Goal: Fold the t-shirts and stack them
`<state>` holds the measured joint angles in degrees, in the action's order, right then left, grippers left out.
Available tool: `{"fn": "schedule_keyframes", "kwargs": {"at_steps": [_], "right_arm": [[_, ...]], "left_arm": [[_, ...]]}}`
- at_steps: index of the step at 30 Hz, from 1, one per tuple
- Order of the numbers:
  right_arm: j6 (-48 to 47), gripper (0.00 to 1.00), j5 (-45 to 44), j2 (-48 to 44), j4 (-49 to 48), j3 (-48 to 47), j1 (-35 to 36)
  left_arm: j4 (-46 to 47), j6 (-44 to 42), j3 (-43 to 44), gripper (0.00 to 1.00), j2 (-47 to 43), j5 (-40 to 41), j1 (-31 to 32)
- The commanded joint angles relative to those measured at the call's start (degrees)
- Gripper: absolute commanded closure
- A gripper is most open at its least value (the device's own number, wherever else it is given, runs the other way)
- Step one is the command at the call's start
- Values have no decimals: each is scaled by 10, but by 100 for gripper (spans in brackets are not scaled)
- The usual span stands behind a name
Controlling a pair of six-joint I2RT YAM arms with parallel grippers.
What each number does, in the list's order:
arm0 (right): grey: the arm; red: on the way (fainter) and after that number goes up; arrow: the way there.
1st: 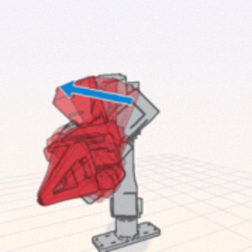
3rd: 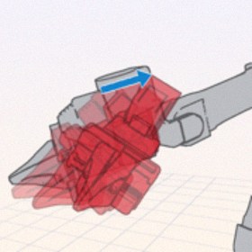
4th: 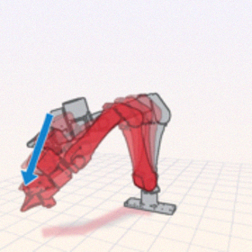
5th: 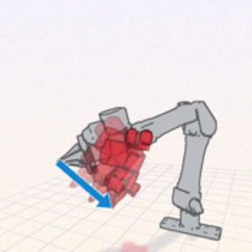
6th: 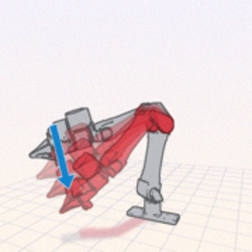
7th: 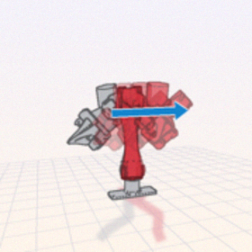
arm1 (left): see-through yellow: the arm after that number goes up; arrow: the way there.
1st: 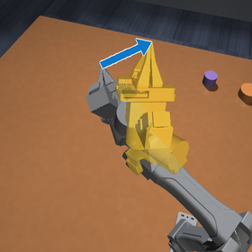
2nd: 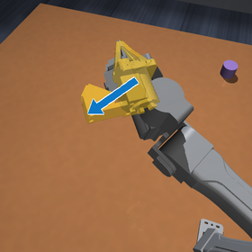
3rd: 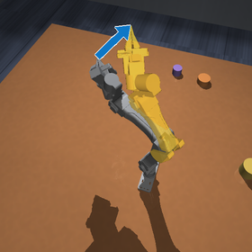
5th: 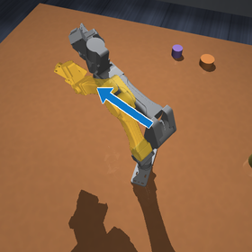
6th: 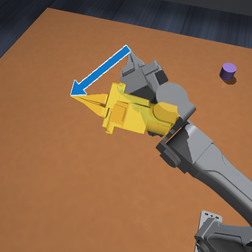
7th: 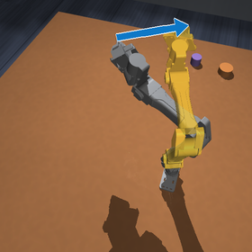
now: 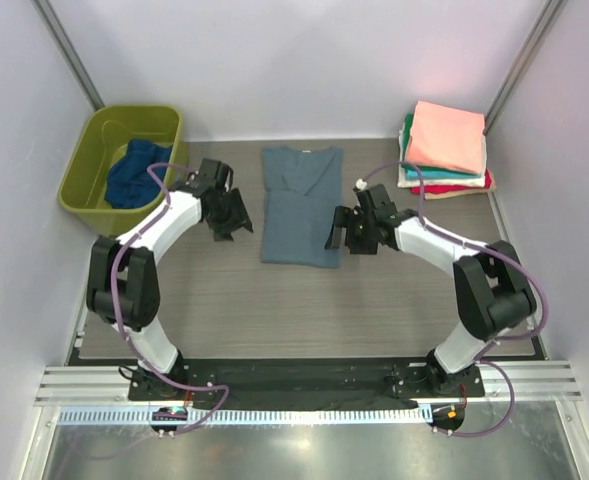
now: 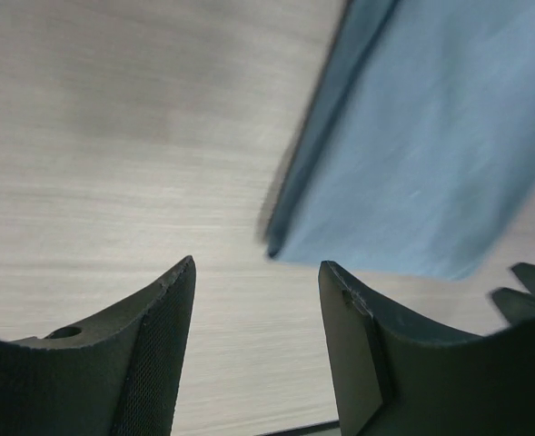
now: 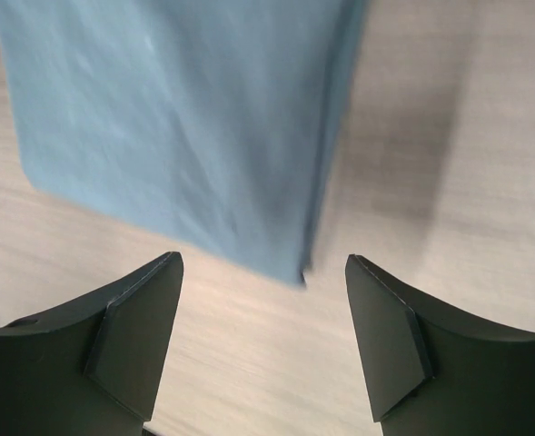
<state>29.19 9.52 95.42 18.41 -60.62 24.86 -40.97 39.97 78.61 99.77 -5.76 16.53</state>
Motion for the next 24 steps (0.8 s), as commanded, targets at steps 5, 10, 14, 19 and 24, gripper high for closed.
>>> {"fn": "schedule_keyframes", "kwargs": {"at_steps": [5, 10, 14, 19, 24], "right_arm": [[22, 21, 66, -88, -97, 99, -3], [24, 21, 82, -78, -130, 132, -3], [25, 21, 98, -56, -154, 150, -3], [27, 21, 97, -38, -168, 157, -3], [28, 22, 84, -9, -206, 159, -3]], "left_arm": [[117, 14, -137, 42, -110, -2, 13], [159, 19, -186, 43, -123, -14, 18], [184, 17, -219, 43, -127, -16, 26], [193, 17, -248, 44, -130, -14, 27], [200, 20, -254, 45, -136, -13, 27]]}}
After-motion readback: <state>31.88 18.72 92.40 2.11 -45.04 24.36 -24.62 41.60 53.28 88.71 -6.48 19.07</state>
